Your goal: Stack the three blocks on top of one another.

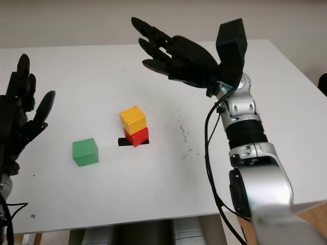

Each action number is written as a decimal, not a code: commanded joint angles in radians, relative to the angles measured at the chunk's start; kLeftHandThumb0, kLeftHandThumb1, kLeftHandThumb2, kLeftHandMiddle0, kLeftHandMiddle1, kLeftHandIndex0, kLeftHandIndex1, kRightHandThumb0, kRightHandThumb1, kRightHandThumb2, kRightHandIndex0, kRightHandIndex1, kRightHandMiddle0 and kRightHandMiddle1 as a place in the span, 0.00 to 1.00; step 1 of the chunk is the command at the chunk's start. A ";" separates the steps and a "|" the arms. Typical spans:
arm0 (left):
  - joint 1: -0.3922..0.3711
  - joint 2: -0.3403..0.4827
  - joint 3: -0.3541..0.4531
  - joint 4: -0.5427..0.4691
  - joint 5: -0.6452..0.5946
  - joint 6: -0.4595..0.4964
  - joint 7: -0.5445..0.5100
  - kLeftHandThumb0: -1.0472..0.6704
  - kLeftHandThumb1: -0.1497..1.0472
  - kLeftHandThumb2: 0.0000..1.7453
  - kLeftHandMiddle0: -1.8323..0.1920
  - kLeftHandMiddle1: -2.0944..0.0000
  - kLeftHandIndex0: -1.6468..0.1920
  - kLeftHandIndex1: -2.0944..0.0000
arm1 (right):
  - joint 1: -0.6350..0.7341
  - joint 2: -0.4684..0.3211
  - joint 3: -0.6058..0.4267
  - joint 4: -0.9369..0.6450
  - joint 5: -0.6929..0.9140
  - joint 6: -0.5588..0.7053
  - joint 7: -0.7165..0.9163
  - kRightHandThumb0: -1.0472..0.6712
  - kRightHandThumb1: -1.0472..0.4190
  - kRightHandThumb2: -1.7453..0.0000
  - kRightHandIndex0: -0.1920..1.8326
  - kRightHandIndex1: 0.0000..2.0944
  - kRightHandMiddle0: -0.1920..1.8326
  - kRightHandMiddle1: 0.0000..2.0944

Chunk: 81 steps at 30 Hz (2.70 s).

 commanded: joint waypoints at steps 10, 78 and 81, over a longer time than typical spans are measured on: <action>0.072 0.248 0.009 -0.061 0.171 0.012 -0.220 0.29 0.91 0.03 0.68 0.88 0.70 0.85 | 0.010 0.017 -0.086 0.016 0.088 0.068 -0.090 0.12 0.00 0.84 0.00 0.00 0.00 0.00; 0.086 0.250 -0.342 0.173 0.725 -0.193 -0.134 0.34 0.95 0.03 0.70 0.90 0.69 0.41 | 0.038 0.043 -0.094 -0.029 0.073 0.102 -0.261 0.13 0.00 0.93 0.01 0.02 0.06 0.03; 0.091 0.245 -0.346 0.193 0.740 -0.209 -0.093 0.35 0.94 0.03 0.73 0.93 0.68 0.40 | 0.040 0.040 -0.092 -0.033 0.071 0.102 -0.259 0.13 0.00 0.93 0.01 0.02 0.05 0.03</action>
